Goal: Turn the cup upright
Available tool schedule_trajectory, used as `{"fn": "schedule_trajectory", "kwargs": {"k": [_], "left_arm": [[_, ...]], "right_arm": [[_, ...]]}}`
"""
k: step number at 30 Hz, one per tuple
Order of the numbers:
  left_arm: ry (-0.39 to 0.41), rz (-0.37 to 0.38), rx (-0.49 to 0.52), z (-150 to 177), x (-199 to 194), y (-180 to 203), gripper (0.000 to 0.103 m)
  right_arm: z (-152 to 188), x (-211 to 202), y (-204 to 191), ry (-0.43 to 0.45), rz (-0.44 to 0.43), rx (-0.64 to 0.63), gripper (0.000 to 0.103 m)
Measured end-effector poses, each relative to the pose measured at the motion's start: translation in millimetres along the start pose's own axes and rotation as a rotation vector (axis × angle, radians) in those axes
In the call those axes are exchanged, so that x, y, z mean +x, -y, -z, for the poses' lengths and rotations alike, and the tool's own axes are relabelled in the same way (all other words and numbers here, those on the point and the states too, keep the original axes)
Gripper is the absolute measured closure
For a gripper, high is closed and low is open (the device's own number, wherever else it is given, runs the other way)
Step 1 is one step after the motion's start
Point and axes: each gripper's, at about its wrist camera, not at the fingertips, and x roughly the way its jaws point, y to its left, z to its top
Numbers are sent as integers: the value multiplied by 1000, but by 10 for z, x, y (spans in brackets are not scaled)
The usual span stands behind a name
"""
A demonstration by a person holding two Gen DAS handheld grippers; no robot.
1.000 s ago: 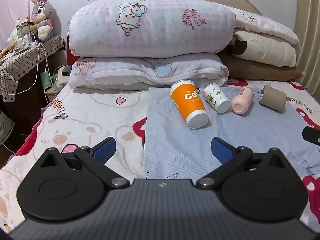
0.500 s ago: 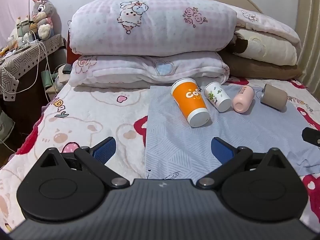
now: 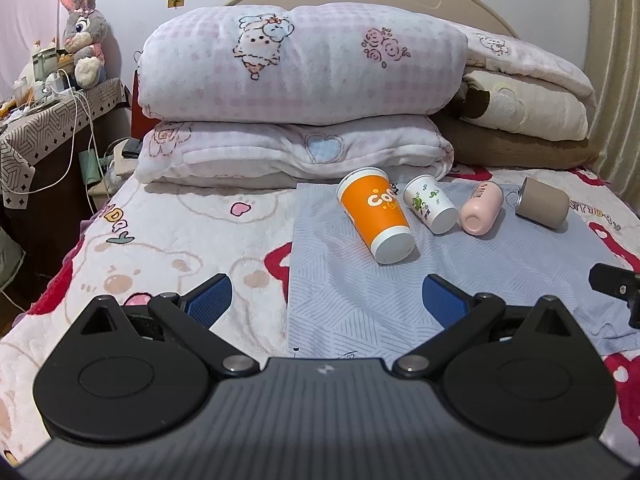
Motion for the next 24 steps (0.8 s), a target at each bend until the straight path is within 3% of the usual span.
{"fn": "schedule_trajectory", "kwargs": {"k": [24], "left_arm": [[13,-14,-26,38,38,-176,0]], "right_arm": [[20,-54,-105,26,-19,-27,0]]}}
